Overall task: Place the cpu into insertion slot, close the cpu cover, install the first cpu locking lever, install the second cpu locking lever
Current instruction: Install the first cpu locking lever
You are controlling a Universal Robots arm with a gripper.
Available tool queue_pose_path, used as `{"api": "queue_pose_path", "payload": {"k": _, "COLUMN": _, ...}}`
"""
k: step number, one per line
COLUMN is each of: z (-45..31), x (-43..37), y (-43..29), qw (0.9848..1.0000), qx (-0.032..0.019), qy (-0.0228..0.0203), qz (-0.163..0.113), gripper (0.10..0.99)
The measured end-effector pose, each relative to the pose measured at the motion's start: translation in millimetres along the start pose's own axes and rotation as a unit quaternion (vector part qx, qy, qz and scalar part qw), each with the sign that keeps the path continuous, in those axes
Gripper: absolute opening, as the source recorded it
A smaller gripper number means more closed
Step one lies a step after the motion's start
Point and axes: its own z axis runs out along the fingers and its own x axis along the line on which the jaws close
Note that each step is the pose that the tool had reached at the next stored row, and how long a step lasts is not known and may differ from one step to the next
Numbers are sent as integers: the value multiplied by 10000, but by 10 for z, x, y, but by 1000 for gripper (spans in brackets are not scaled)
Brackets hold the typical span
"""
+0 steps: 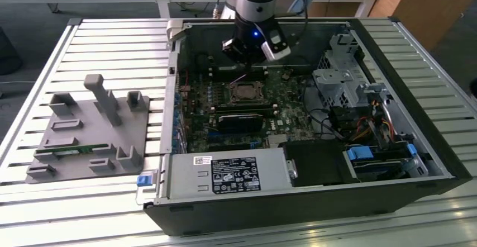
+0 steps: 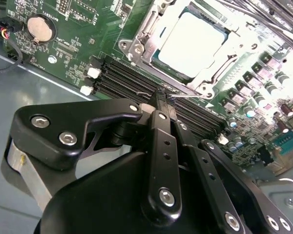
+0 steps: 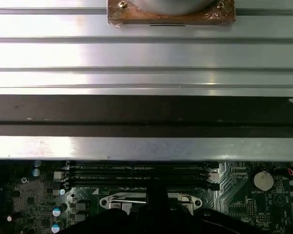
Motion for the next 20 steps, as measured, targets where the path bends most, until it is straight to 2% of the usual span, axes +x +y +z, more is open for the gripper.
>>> {"api": "queue_pose_path", "payload": {"k": 20, "z": 175, "x": -116, "y": -22, "qw": 10000, "qx": 2, "qy": 1, "qz": 0, "gripper": 106}}
